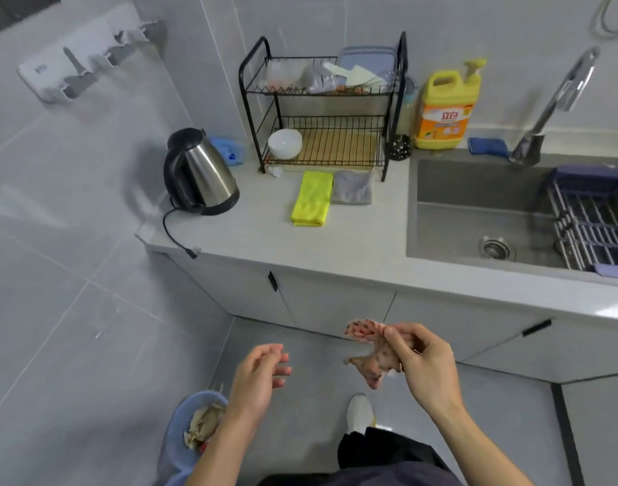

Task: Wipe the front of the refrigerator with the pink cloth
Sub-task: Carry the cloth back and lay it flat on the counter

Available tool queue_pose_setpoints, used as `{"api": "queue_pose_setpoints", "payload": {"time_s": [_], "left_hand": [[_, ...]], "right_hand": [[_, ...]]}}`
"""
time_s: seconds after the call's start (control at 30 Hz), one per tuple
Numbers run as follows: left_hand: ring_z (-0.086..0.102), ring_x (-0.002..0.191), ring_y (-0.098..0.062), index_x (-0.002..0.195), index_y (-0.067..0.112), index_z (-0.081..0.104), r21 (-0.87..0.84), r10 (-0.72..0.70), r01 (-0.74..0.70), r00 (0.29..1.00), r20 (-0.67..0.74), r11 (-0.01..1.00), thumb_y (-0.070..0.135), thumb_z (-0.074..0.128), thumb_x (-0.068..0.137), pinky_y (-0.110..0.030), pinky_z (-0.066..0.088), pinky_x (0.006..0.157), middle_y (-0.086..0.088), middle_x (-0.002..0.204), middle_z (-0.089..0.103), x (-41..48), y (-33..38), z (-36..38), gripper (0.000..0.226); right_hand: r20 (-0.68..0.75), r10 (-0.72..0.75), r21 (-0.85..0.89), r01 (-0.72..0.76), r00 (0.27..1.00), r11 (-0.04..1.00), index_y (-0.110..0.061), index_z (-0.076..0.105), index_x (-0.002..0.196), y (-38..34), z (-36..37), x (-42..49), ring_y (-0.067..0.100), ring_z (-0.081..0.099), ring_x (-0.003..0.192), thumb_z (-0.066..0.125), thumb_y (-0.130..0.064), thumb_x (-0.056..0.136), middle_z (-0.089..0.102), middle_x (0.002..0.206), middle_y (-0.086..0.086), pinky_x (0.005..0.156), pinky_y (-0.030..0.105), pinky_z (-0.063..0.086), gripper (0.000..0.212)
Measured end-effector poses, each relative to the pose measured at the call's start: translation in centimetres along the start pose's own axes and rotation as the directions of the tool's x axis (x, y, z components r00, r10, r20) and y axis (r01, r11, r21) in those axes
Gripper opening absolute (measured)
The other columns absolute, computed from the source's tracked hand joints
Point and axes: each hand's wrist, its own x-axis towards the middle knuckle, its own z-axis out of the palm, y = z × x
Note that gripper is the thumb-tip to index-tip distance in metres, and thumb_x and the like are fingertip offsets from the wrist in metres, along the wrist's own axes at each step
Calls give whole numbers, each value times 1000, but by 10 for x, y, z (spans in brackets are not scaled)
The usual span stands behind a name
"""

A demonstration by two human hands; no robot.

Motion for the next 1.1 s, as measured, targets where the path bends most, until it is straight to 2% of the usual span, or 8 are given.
{"api": "queue_pose_setpoints", "payload": {"time_s": [0.33,0.47,0.57,0.67,0.73,0.87,1.0,1.1], "left_hand": [[75,96,-17,116,12,72,-41,137,-131,933,332,991,19,46,111,-28,58,82,-5,105,80,63,143,97,27],[70,113,-5,121,37,67,-25,297,-325,829,475,946,25,61,105,-32,56,98,17,116,76,94,178,128,21],[67,103,2,112,63,60,97,422,-521,775,470,848,24,65,102,-25,55,89,19,114,68,128,197,139,42],[58,99,1,120,53,57,245,485,-638,736,472,729,23,67,100,-19,46,80,18,120,54,172,204,139,38],[54,110,2,134,46,52,241,484,-661,708,515,711,22,65,102,-14,46,79,19,132,47,201,209,135,43],[38,143,-2,158,51,29,234,438,-744,583,684,625,10,56,106,-31,44,115,25,160,25,247,215,133,71],[26,147,-5,131,50,59,263,412,-807,515,752,529,8,59,102,-42,43,115,18,159,35,269,217,142,51],[39,139,-5,94,30,65,266,382,-802,511,770,535,22,73,95,-40,43,112,17,146,53,277,218,147,11]], "right_hand": [[-15,-62,86,63,998,994,-21,80,89,-95,14,119,7,61,58,75,-22,97,72,66,2,66,27,48,9],[-23,-63,161,66,998,985,-16,80,91,-128,27,147,2,59,53,73,-20,98,71,63,-6,56,18,47,10],[-42,-107,207,113,993,972,-13,80,91,-156,36,166,6,60,57,74,-18,98,70,65,-8,60,18,47,11],[-37,-127,260,133,991,956,-15,82,92,-180,46,184,35,72,77,73,-19,98,80,88,12,75,39,60,12],[-30,-133,266,136,991,954,-14,82,93,-190,50,197,21,69,74,72,-20,97,80,95,14,70,27,55,13],[19,-145,232,137,989,963,-12,81,86,-201,55,216,12,57,65,71,-32,88,73,94,29,54,13,41,23],[66,-142,213,125,988,969,-19,78,78,-198,50,231,31,65,75,76,-31,92,73,87,23,60,22,45,19],[69,-142,218,124,987,968,-16,74,79,-198,39,237,19,63,66,77,-30,88,68,72,11,60,19,47,17]]}}
